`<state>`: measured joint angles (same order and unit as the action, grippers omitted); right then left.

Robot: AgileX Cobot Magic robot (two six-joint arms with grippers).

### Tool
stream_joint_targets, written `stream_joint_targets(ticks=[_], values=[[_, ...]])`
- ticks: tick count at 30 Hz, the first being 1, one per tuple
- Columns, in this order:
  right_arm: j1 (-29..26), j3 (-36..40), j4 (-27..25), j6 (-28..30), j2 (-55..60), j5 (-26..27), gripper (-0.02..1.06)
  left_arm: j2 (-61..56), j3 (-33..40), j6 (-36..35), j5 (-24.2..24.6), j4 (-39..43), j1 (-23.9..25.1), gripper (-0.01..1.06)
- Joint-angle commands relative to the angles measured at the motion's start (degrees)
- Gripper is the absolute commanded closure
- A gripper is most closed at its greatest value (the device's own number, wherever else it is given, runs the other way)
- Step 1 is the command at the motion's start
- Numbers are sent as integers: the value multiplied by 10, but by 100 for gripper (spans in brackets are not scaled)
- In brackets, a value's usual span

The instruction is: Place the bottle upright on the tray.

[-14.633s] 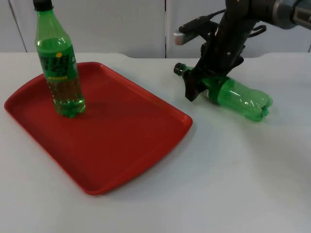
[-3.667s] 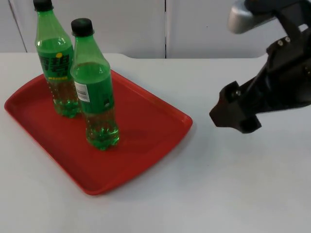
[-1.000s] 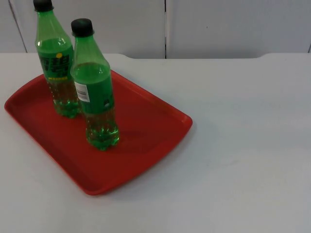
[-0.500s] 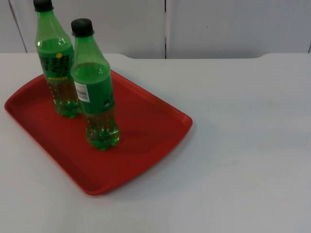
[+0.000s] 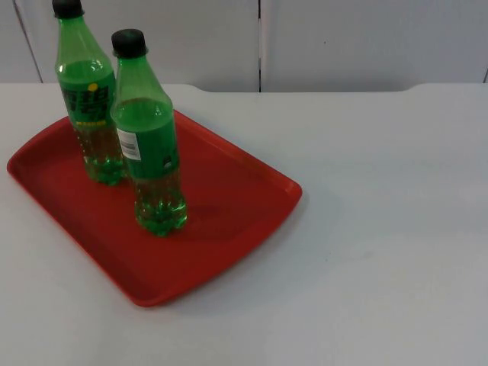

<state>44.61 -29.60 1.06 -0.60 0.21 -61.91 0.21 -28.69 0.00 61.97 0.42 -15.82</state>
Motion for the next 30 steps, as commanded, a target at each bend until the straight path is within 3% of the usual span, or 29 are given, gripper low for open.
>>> stream_joint_targets(ticks=[1, 22, 30], values=[[1, 1, 1, 2, -2, 1, -1, -2, 4, 0, -4, 2, -3, 0], [-4, 1, 1, 2, -2, 1, -1, -2, 4, 0, -4, 2, -3, 0], [-62, 1, 1, 2, -2, 1, -1, -2, 4, 0, -4, 2, -3, 0]])
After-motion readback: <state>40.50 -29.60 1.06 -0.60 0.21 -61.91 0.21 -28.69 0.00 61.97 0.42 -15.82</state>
